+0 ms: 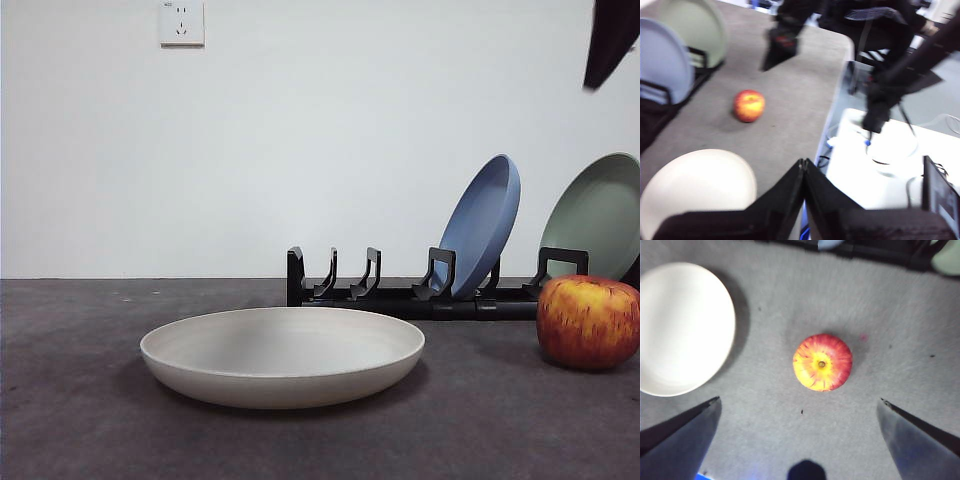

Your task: Take the yellow plate from the plate rack,put the plate on the table,take the apple from the table,put the apple in the plate

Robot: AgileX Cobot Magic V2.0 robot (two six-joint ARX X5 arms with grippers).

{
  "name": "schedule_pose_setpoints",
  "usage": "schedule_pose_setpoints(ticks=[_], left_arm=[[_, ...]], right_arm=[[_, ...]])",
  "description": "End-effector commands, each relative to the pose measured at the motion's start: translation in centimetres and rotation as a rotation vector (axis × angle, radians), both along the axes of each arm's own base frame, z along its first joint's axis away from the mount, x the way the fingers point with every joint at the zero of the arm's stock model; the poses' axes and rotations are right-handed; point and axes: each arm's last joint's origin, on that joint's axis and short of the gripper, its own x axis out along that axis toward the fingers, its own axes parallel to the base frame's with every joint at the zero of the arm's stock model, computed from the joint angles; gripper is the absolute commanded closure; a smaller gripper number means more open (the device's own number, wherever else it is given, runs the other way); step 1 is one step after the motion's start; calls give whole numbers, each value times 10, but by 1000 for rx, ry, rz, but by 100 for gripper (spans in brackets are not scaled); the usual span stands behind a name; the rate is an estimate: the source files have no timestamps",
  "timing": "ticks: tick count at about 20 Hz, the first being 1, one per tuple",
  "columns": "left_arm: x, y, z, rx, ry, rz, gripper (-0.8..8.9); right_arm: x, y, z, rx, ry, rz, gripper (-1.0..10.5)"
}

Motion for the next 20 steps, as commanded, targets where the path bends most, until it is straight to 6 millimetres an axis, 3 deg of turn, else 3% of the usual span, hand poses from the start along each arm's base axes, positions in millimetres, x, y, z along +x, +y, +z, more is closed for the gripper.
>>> schedule_pose_setpoints(ticks=[1, 8, 10, 20], left_arm=[[2, -2, -1, 2, -12, -44, 821], [2, -3, -4, 26, -3, -60, 821], [0, -3, -4, 24, 12, -89, 821], [-1, -2, -5, 22, 29, -122, 821]], right_arm=[[16, 5, -11, -18, 31, 6, 409], [57, 16, -54, -74, 140, 9, 389], [63, 22, -64, -90, 173, 21, 343], [85, 36, -113, -134, 329, 3, 344]])
